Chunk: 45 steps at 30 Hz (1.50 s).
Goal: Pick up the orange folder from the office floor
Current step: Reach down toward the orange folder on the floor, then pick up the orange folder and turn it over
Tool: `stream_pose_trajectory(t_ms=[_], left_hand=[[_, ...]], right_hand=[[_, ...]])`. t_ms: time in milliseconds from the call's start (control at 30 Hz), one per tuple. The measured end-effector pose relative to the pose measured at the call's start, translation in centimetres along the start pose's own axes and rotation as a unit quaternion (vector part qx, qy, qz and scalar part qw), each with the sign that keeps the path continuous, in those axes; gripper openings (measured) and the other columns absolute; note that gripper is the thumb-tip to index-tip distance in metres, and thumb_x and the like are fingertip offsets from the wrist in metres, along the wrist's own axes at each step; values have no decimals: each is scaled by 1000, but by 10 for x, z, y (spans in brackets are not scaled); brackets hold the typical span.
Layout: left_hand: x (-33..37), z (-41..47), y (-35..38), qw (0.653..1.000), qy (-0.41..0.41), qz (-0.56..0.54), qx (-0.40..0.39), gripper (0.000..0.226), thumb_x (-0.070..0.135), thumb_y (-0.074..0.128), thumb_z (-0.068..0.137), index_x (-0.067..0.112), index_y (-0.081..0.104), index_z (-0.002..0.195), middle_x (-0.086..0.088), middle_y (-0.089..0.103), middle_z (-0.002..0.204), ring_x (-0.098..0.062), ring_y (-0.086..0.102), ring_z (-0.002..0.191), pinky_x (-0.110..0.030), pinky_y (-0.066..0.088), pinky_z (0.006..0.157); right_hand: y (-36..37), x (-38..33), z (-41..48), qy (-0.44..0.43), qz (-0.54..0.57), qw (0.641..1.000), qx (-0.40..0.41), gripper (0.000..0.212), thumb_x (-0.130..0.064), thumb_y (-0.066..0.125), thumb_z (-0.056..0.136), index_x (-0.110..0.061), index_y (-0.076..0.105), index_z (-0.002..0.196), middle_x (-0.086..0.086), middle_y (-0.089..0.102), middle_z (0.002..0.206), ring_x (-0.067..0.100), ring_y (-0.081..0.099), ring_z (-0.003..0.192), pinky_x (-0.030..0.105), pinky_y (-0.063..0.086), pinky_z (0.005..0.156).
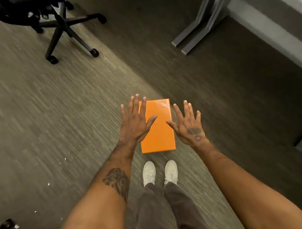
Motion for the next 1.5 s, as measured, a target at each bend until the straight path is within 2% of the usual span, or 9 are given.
stream_pose_trajectory(t_ms=[300,567,733,833,967,1033,1100,1233,1500], left_hand=[[-45,12,144,993,-82,-76,-23,80,65,28,96,16,11,157,-11,6,166,-27,0,153,-59,5,120],[-86,17,309,989,-75,-125,-33,73,60,34,98,15,20,155,-11,13,165,-28,6,152,-58,11,120],[-120,33,411,975,-126,-170,-71,81,64,35,95,18,10,157,-12,7,166,-30,2,152,-55,10,120],[-137,49,466,958,-155,-227,-76,88,71,37,91,26,1,157,-12,5,166,-31,2,152,-55,8,121],[-155,68,517,910,-231,-336,-80,98,70,50,87,30,-5,157,-5,1,167,-26,0,152,-52,9,121],[-163,75,534,882,-268,-378,-89,104,72,56,82,31,-4,157,0,6,167,-26,9,152,-54,18,120],[-166,78,544,850,-294,-427,-90,109,72,64,77,35,-2,156,2,17,164,-25,25,147,-54,30,116],[-162,82,545,802,-324,-497,-71,107,50,75,80,33,1,157,4,34,157,-21,43,135,-49,41,109],[-156,101,469,804,-300,-508,-77,95,40,75,84,38,12,155,4,46,149,-21,53,125,-50,48,101]], right_hand=[[145,33,43,13,34,999,-37,76,-67,26,95,-22,15,156,17,7,164,33,7,151,61,18,115],[301,68,93,15,81,995,-49,78,-66,33,95,-24,11,157,21,5,164,38,12,150,55,26,116],[391,95,124,20,75,994,-81,81,-68,32,94,-27,4,158,18,-2,165,39,12,150,54,34,112],[429,108,148,41,114,988,-98,86,-69,41,91,-35,-1,157,16,-9,165,40,9,150,54,35,110],[462,123,181,106,232,963,-86,108,-69,63,79,-43,-11,153,16,-14,164,38,1,151,54,26,114],[478,135,192,150,299,939,-83,118,-69,71,73,-45,-14,151,13,-10,165,33,2,152,52,21,116],[486,142,199,165,369,911,-84,127,-69,77,65,-47,-14,151,5,5,166,27,15,150,52,23,118],[487,143,202,174,442,876,-87,133,-57,86,61,-45,-11,151,-3,18,164,20,29,145,52,32,115],[422,125,197,167,495,849,-78,127,-32,87,72,-41,-11,153,-4,26,160,16,37,137,47,38,111]])
Point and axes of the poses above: each hand's wrist, its own z-axis towards the middle knuckle, its own y-axis out of the palm, x = y × z, the point moved 5 cm from there along z, towards the middle knuckle
